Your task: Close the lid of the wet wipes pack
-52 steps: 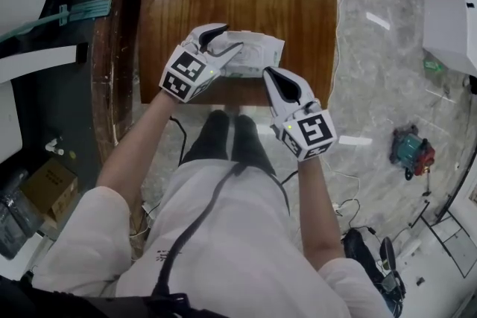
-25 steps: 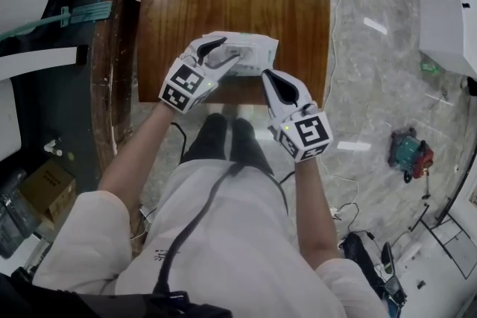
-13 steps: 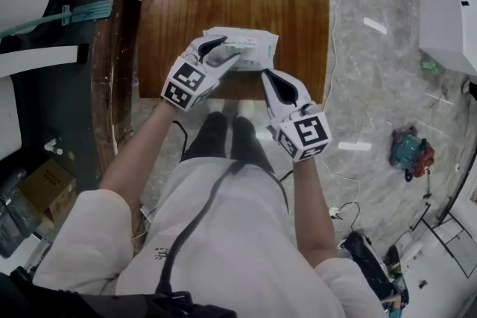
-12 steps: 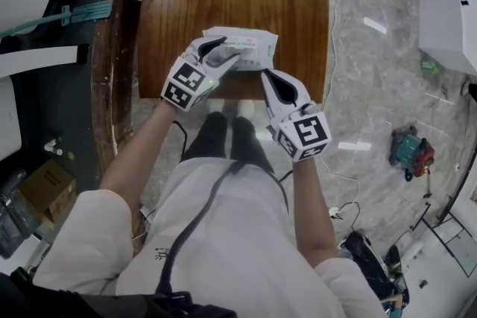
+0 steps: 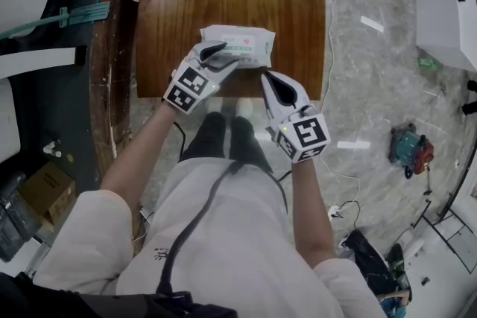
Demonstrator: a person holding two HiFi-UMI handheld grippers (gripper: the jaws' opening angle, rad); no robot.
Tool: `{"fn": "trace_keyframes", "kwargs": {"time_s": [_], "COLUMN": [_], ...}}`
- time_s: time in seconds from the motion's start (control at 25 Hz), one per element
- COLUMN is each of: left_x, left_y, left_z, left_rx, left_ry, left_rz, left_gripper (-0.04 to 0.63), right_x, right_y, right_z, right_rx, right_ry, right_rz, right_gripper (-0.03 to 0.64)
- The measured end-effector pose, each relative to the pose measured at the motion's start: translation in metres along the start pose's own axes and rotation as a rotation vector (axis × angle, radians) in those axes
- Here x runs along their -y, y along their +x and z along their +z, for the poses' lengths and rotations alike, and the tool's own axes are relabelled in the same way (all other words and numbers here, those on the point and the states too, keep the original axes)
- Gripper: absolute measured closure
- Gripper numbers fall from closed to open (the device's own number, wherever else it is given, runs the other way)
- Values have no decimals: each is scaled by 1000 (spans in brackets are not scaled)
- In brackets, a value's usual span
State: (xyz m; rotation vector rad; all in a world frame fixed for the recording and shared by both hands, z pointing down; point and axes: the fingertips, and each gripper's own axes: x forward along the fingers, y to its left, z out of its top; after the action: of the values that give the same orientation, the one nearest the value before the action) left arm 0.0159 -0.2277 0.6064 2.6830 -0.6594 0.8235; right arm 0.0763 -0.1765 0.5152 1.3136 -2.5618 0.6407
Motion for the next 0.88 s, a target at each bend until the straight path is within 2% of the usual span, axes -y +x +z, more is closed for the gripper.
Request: {"fn": "trace_keyframes", "kwargs": {"time_s": [0.48, 0.72, 0.88], "left_x": [16, 28, 27], "left_y": [8, 15, 19], "left_z": [-16, -19, -23], "left_rx": [-92, -143, -174], "left_ry": [69, 159, 141], "left_rz": [-23, -43, -49], "left_gripper": [380, 382, 380], "right_x": [-3, -4, -5], "right_y": [-10, -13, -14], "right_z": [-5, -8, -8], "right_rx": [1, -2, -2], "right_ry": [9, 16, 16], "right_rz": [-24, -32, -33], "right_gripper": [607, 607, 607]}}
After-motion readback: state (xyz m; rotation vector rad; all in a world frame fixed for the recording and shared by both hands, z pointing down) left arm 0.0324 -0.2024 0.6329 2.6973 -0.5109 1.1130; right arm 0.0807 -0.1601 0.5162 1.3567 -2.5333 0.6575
